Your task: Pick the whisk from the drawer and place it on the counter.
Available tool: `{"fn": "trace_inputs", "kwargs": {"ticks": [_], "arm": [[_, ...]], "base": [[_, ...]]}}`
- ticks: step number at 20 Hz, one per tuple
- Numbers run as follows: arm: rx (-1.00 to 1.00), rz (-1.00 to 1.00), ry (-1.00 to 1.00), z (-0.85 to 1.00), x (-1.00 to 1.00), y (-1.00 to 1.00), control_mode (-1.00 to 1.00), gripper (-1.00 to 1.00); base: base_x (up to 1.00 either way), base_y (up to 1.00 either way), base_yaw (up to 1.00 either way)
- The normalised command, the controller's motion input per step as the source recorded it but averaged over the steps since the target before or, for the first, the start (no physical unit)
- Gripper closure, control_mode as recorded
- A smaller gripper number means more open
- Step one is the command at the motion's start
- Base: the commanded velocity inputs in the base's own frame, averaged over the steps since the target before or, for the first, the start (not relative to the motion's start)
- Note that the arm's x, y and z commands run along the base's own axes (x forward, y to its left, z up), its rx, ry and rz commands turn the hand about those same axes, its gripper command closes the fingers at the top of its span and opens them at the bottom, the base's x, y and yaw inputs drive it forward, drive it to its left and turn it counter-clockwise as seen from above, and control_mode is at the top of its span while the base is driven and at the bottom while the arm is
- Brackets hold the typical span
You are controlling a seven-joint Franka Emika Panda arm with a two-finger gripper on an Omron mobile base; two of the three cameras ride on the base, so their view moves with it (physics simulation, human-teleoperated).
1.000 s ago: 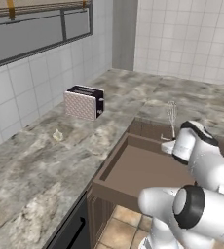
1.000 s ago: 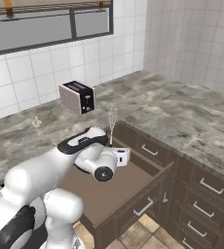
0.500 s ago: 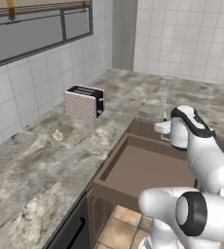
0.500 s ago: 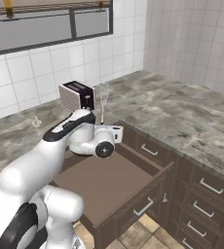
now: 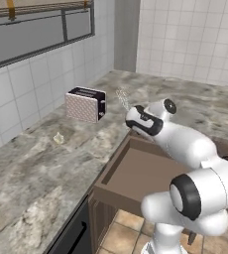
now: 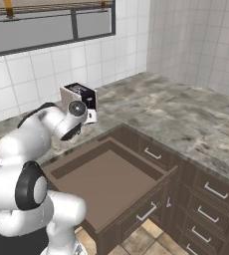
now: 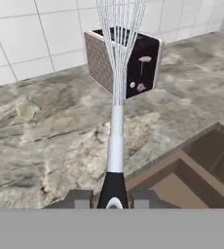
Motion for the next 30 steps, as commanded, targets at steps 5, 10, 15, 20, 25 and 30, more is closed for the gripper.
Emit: {"fn": "trace_inputs", "kwargs": {"ticks": [5,10,15,20,25,30], "arm": [[-0.22,0.22,0.5,-0.41,0.12,1.0,-1.0,1.0],[-0.18,0.09,0.28,-1.0,0.08,0.57,-1.0,1.0],[-0.18,0.04,0.07,-0.96,0.52,0.54,-1.0,1.0],[-0.16,0.06,0.0,-0.82,0.69,0.53,-1.0,1.0],[-0.12,0.05,-0.12,-0.41,0.7,0.51,-1.0,-1.0],[-0.02,0.04,-0.2,0.15,0.5,0.29,-1.0,-1.0]], "base": [[0.0,0.0,0.0],[0.0,0.0,0.0],[0.0,0.0,0.0],[0.0,0.0,0.0],[0.0,0.0,0.0],[0.0,0.0,0.0]]}}
